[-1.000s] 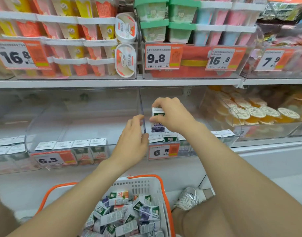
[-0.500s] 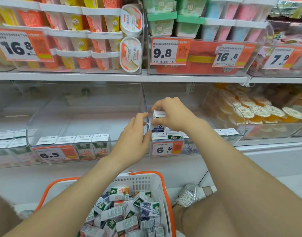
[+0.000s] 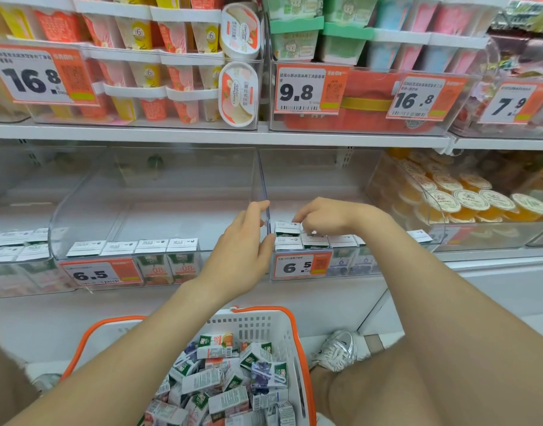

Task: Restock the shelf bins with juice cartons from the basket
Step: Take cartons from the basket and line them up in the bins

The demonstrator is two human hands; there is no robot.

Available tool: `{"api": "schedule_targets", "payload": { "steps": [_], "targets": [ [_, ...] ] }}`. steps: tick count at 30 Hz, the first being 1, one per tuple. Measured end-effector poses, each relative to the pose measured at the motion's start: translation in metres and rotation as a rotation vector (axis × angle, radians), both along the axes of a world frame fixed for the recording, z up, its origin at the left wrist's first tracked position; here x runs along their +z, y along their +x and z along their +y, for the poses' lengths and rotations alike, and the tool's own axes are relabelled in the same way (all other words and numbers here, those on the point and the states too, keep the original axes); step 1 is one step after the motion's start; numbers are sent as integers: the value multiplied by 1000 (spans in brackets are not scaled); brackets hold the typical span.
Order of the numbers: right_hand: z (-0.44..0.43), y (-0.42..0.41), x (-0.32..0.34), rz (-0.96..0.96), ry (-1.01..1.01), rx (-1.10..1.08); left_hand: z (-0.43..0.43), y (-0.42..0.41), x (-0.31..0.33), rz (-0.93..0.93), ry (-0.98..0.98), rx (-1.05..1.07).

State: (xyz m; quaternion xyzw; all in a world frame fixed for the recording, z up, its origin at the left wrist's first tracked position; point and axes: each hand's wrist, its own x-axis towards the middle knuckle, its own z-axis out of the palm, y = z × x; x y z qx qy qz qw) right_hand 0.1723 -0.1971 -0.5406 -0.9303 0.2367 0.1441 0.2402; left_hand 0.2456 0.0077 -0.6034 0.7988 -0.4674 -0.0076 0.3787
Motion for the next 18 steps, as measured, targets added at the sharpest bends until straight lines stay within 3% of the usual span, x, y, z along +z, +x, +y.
{"api": "schedule_targets", "payload": {
  "steps": [14,18],
  "targets": [
    [7,22,-18,25,-12,-29,1,2,-4,-1,-37,-26],
    [19,9,-5,-145,-80,-65,1,9,-5,37,-38,-31]
  ]
}}
